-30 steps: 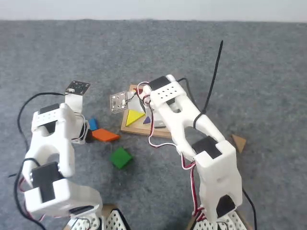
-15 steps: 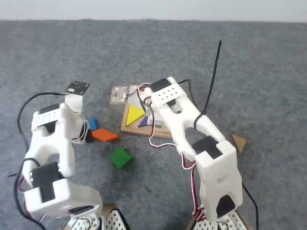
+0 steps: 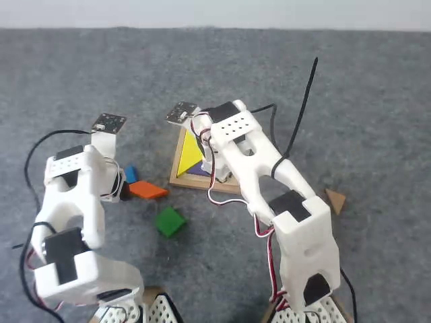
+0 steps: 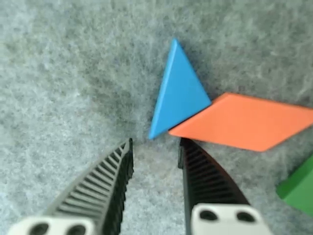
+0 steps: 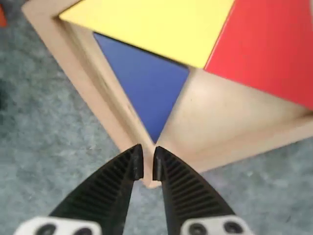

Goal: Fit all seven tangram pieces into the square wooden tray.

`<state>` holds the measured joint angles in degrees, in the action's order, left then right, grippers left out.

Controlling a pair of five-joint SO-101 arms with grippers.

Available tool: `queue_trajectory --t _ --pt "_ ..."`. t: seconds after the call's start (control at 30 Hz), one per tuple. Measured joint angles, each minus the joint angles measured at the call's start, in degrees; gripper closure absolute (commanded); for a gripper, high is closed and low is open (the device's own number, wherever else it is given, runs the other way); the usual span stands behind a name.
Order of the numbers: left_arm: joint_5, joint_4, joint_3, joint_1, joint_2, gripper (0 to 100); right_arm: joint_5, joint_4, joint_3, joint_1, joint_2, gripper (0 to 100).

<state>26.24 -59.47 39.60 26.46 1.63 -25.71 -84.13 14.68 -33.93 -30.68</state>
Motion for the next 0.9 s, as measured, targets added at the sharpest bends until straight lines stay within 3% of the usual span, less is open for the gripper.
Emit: queue_trajectory --t 0.27,0.67,0.9 --pt "0.00 0.00 0.00 0.00 0.00 85 -5.01 -2.02 1.05 0.00 0.00 95.4" --pt "0.00 0.00 0.00 0.00 0.00 85 -6.33 11.25 1.05 -7.47 0.00 95.3" --pt "0.00 0.00 0.00 0.00 0.00 85 -6.42 15.38 1.14 -7.38 -1.85 95.3"
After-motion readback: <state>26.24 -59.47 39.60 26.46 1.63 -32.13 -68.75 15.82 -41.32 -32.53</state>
